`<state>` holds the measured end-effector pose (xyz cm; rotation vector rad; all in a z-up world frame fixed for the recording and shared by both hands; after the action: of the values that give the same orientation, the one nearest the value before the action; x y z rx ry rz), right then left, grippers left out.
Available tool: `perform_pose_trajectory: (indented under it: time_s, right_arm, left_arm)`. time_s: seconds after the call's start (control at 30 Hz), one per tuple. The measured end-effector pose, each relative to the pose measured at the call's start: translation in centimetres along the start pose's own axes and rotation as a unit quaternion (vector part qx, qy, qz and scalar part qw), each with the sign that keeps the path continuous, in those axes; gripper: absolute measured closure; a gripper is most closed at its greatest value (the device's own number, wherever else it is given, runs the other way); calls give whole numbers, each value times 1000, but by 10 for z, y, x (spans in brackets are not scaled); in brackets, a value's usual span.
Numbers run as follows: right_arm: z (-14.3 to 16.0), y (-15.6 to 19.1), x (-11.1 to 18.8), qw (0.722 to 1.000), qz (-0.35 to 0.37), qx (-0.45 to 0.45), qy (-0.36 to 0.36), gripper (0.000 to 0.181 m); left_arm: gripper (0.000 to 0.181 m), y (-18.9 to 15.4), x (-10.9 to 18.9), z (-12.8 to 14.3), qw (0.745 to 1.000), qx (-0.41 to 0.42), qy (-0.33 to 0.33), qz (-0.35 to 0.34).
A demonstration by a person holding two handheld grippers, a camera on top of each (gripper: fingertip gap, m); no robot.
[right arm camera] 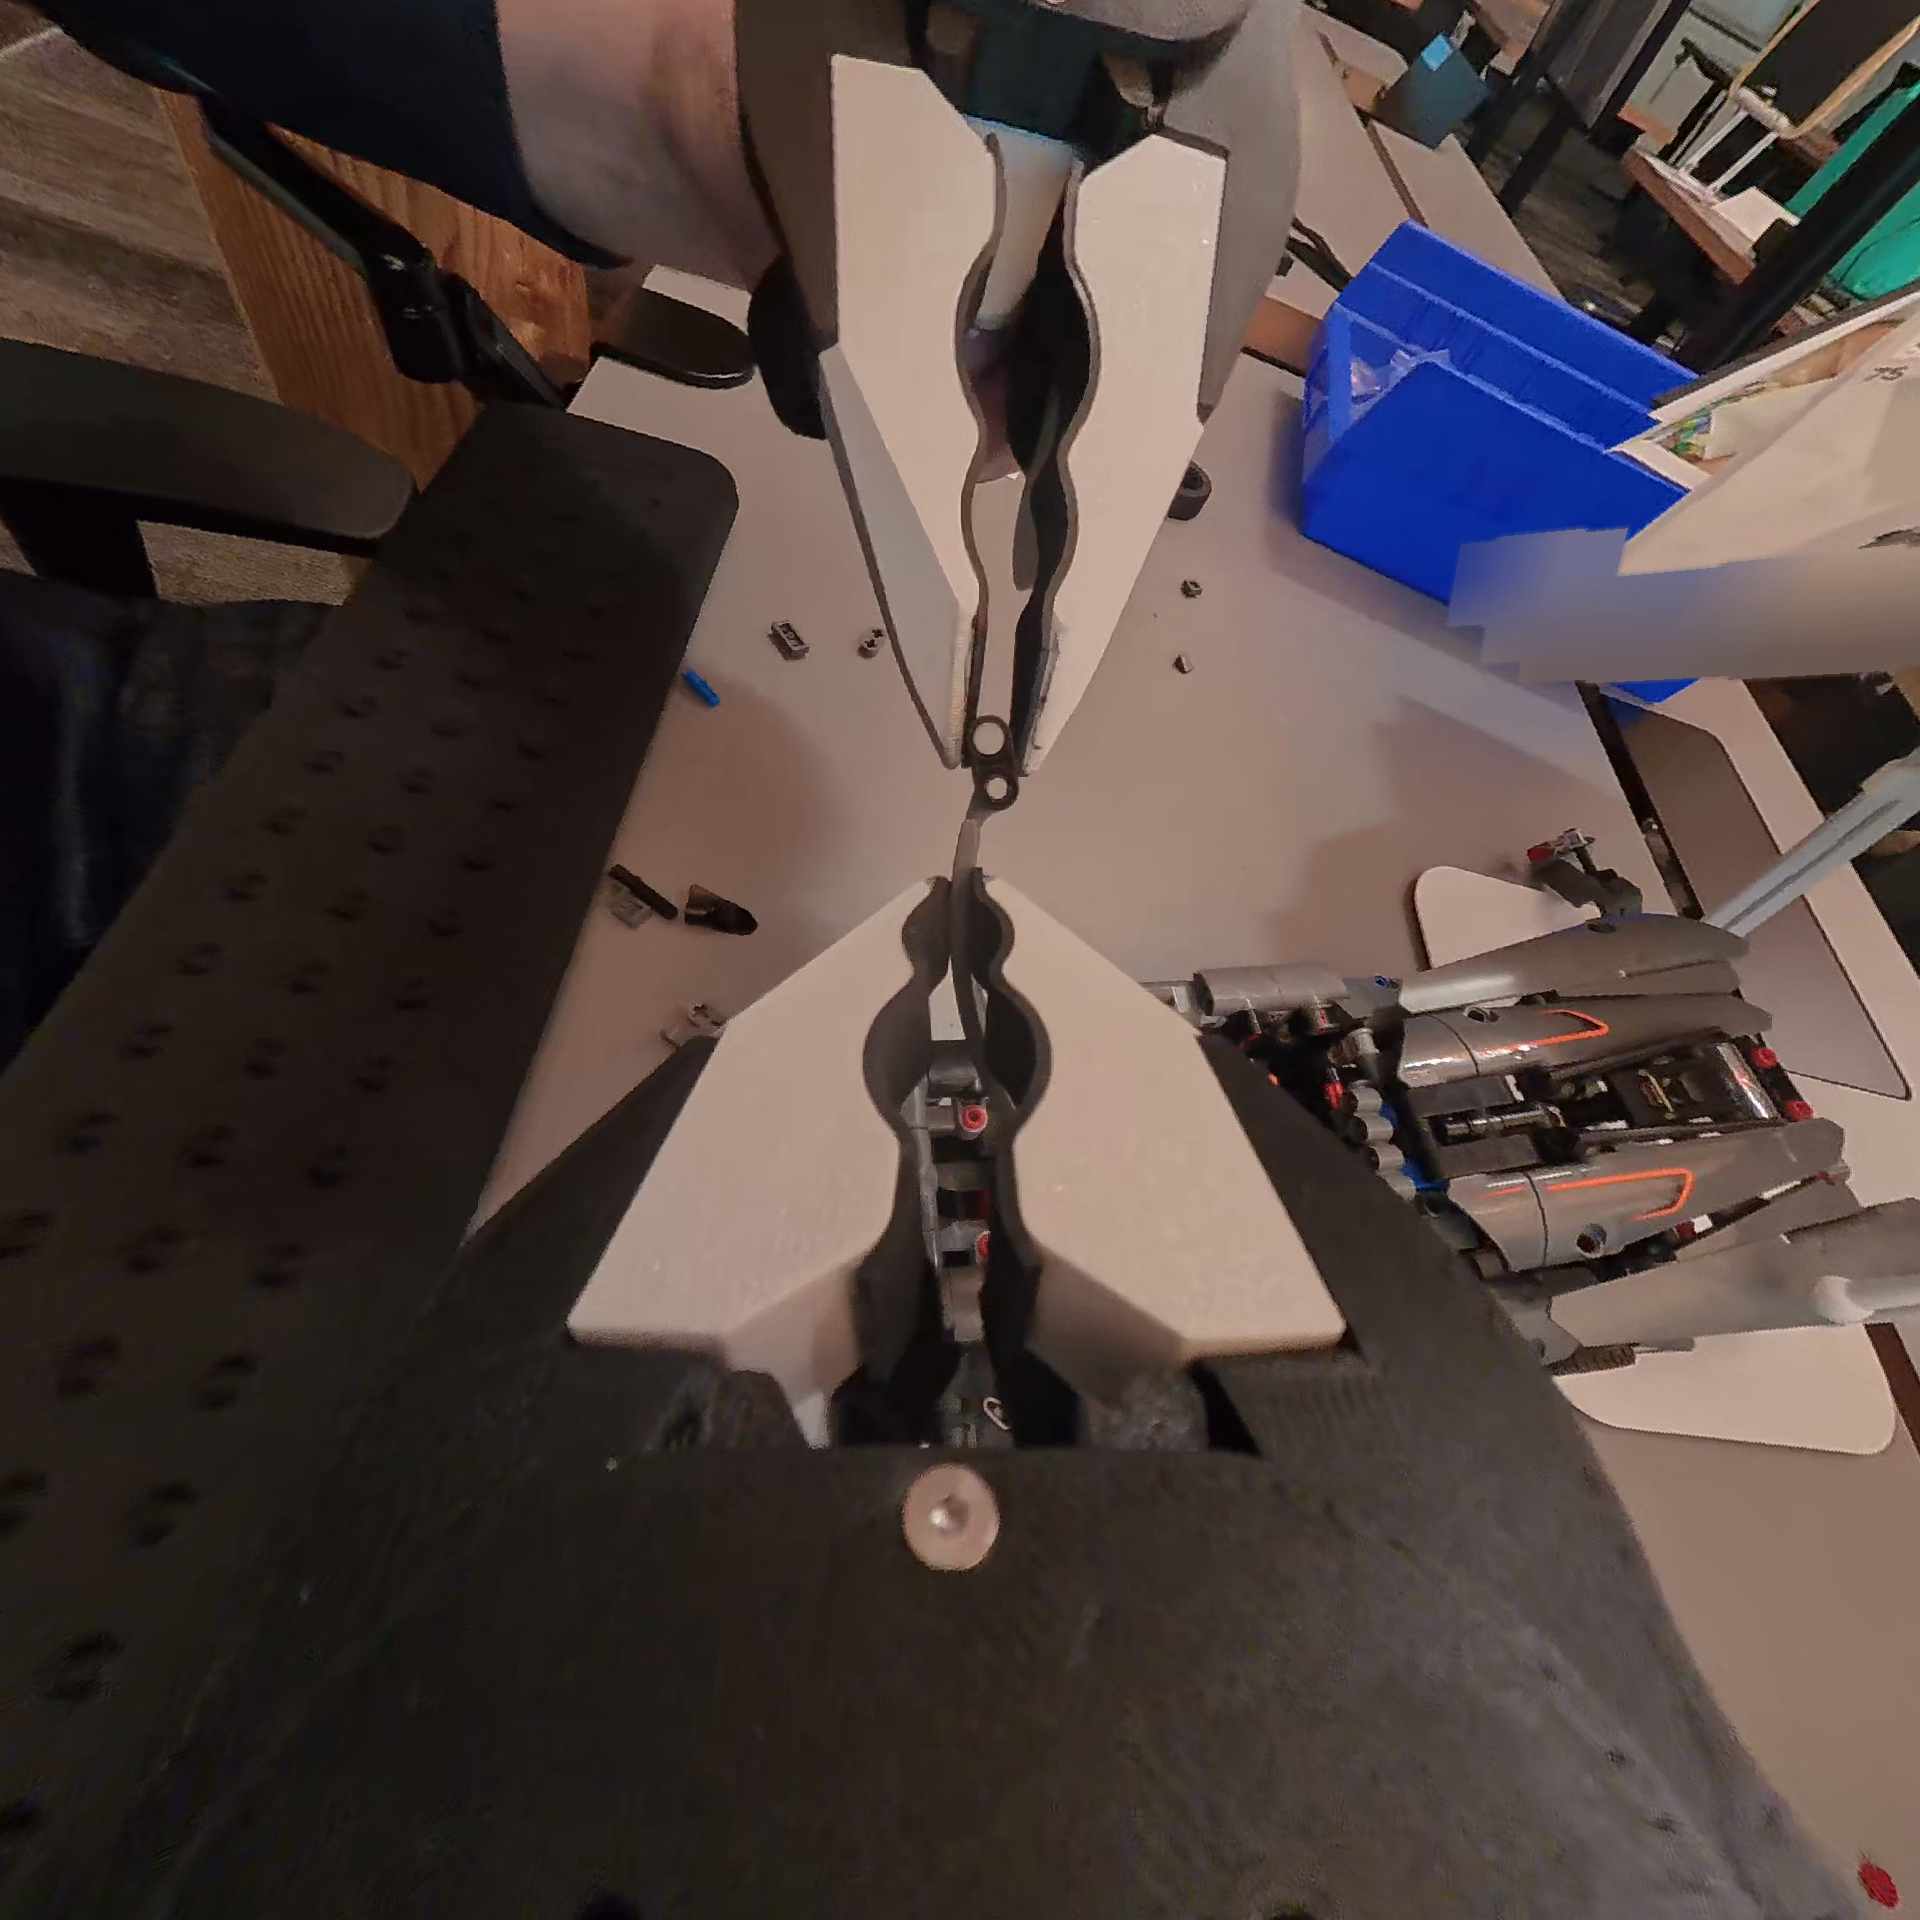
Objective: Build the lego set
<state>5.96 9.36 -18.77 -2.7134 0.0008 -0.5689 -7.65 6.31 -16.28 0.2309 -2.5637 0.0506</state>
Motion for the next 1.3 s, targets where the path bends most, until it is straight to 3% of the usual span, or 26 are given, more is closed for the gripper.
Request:
perform_pose_trajectory:
  time_s: [0.2,0.27,0.37,0.57,0.73,1.13,1.3]
  right_arm:
    - [-1,13,-5,999,-29,34,2,181]
    - [1,12,-6,999,-32,29,8,181]
    - [4,9,-7,999,-31,11,9,181]
    - [3,6,-5,999,-32,-5,-1,181]
    - [1,9,-5,999,-41,0,-4,181]
    - [-5,13,-2,999,-45,17,-20,181]
    - [-5,1,5,998,-32,-26,-40,181]
  left_arm:
    - [181,0,1,2,994,50,-51,86]
    - [181,1,-2,5,996,42,-32,70]
    - [181,3,2,5,995,41,-55,66]
    - [152,1,4,7,995,31,-60,79]
    - [172,-6,-8,5,997,9,-31,64]
    - [175,-1,-4,7,981,83,-88,149]
    - [166,6,-2,5,984,90,-108,108]
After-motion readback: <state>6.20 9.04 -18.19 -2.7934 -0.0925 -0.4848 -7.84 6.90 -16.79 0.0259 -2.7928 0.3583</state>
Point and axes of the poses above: each gripper's, where its closed fingertips meet, x back along the fingers, z out of its underside, y = z × x across the jaws, the point moved 8 cm from there along x, back along the fingers, and after that the axes turned 9 degrees about z, right-handed, at the moved point
